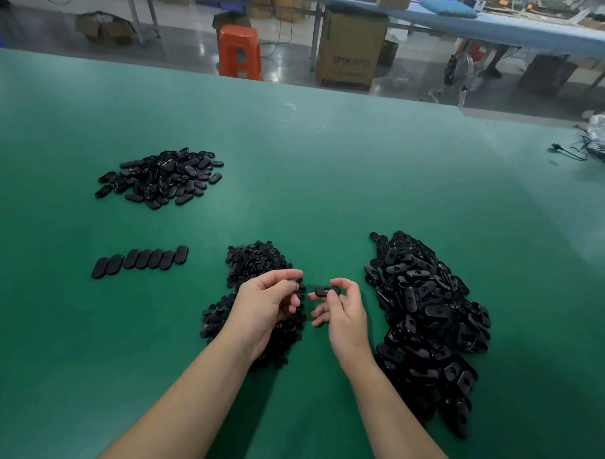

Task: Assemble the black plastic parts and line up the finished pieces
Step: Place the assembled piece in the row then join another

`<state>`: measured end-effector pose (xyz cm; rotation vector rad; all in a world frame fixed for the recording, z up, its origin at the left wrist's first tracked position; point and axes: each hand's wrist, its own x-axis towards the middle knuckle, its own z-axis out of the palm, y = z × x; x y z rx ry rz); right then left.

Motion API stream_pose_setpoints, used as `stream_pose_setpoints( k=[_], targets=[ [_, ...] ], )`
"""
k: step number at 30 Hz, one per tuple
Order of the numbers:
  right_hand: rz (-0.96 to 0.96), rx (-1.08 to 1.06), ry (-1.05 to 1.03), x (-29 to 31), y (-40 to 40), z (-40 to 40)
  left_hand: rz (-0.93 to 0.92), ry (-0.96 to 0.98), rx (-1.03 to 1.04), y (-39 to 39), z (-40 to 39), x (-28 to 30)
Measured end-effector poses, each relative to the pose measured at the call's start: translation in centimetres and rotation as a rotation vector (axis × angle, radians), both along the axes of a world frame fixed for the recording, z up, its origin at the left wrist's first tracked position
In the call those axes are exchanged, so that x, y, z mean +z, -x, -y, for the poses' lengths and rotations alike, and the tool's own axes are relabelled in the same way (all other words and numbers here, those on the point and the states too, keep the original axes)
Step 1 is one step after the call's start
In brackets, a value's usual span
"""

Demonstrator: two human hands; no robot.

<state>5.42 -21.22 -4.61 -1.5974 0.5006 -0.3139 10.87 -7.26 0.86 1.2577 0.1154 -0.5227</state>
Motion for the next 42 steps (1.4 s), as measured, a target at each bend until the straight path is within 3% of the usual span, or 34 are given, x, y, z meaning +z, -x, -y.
stream_pose_setpoints(
  k=[6, 14, 25, 34, 42],
  targets=[
    [0.007, -0.001, -0.033, 0.1, 0.1, -0.2, 0.072, -0.118, -0.014, -0.3, -0.1, -0.2],
    [-0.006, -0.001, 0.062, -0.3, -0.1, -0.1, 0.330, -0.449, -0.065, -1.0, 1.3, -0.8],
    [-0.039, 0.010, 0.238, -0.5, 0.2, -0.3, 0.366, -0.612, -0.163, -1.4, 4.1, -0.5],
    [-0.036, 0.014, 0.259, -0.4, 0.3, -0.3, 0.450, -0.787, -0.171, -0.9, 4.6, 0.2],
    [-0.042, 0.011, 0.260, -0.2, 0.3, -0.3, 0.470, -0.825, -0.186, -1.0, 5.0, 0.3]
  ],
)
